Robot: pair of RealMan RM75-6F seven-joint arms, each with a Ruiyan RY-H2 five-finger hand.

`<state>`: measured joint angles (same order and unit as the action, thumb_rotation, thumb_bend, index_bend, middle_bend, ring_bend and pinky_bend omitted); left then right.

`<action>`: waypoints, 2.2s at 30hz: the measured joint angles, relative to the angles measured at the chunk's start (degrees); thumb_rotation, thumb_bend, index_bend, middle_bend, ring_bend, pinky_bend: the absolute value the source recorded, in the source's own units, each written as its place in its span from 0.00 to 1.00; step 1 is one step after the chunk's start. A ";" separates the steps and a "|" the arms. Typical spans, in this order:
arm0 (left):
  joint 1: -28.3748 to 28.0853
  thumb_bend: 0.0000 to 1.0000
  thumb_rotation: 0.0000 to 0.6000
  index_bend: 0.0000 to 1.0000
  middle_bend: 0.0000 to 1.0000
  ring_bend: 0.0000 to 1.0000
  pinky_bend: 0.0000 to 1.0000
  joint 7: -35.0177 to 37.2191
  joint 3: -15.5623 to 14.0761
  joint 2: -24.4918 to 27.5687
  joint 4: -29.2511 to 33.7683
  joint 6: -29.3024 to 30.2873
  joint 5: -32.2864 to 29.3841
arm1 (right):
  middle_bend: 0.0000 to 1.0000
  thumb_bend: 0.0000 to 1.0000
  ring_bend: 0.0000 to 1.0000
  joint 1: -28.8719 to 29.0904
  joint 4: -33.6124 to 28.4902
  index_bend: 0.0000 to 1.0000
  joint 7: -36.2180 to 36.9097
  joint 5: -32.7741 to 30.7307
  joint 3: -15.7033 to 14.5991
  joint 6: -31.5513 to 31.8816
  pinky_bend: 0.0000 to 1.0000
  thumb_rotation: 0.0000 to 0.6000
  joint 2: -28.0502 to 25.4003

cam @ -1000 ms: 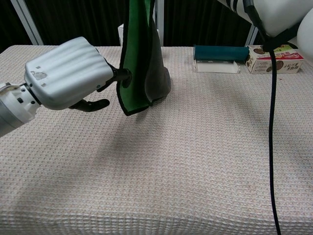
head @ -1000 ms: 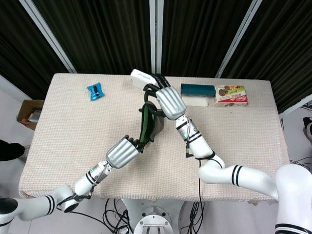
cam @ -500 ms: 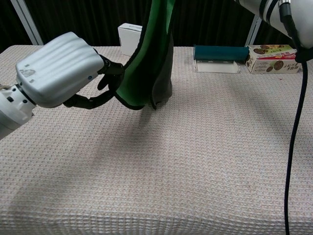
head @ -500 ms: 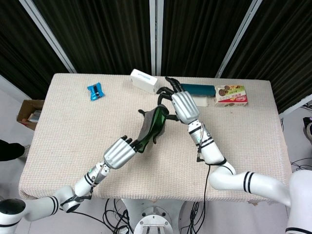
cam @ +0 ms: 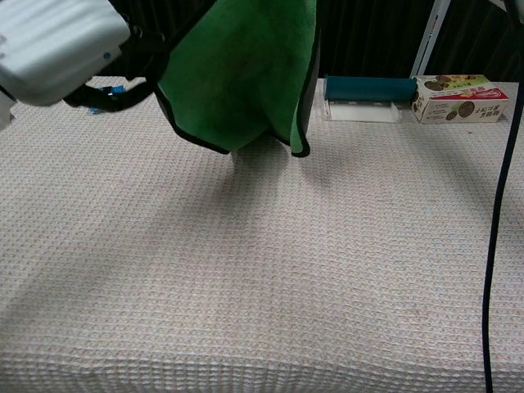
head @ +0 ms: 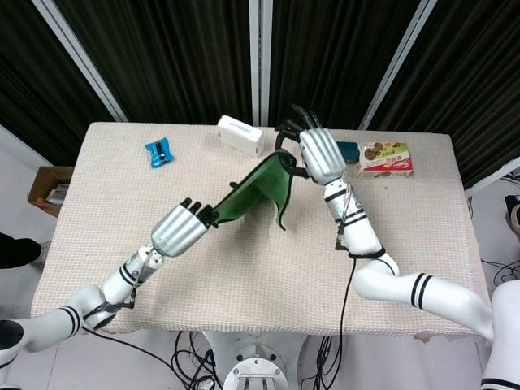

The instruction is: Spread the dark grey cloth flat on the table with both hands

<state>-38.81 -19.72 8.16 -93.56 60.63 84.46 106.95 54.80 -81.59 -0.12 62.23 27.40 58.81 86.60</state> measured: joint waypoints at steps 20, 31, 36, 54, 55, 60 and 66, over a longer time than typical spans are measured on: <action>1.98 0.47 1.00 0.65 0.65 0.74 0.88 -3.95 -4.95 3.82 -6.68 5.74 1.91 | 0.30 0.48 0.00 -2.34 3.63 0.76 18.74 13.87 -6.66 1.02 0.00 1.00 -0.44; 7.08 0.47 1.00 0.65 0.65 0.74 0.89 -11.67 -15.17 3.41 -2.27 8.19 10.52 | 0.31 0.48 0.00 -11.63 -8.95 0.76 24.63 24.58 -19.58 4.66 0.00 1.00 -9.20; 8.26 0.47 1.00 0.65 0.65 0.74 0.89 -15.16 -17.50 4.37 1.23 6.11 12.82 | 0.31 0.48 0.00 -14.19 -12.91 0.76 24.38 28.03 -23.92 5.02 0.00 1.00 -12.54; 10.59 0.40 1.00 0.17 0.36 0.51 0.81 -22.81 -19.47 8.56 11.54 -8.79 8.14 | 0.31 0.48 0.00 -14.42 -11.86 0.75 18.82 31.04 -27.28 0.93 0.00 1.00 -7.51; 10.78 0.36 1.00 0.16 0.35 0.50 0.80 -23.51 -19.45 9.09 12.83 -9.68 7.45 | 0.31 0.48 0.00 -14.25 -11.83 0.75 18.65 30.97 -27.24 0.56 0.00 1.00 -7.43; 12.04 0.14 1.00 0.15 0.32 0.48 0.76 -28.24 -19.08 12.67 20.82 -14.05 3.08 | 0.30 0.48 0.00 -13.72 -11.94 0.75 16.97 30.99 -27.15 -0.43 0.00 1.00 -7.12; 14.68 0.10 1.00 0.17 0.33 0.48 0.76 -35.13 -18.20 17.62 32.11 -18.18 -6.03 | 0.30 0.48 0.00 -13.88 -12.35 0.74 14.69 32.05 -28.42 -0.80 0.00 1.00 -6.90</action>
<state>-24.13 -54.86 -10.04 -75.94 92.74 66.29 100.92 40.91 -93.94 14.56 94.27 -1.02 58.01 79.69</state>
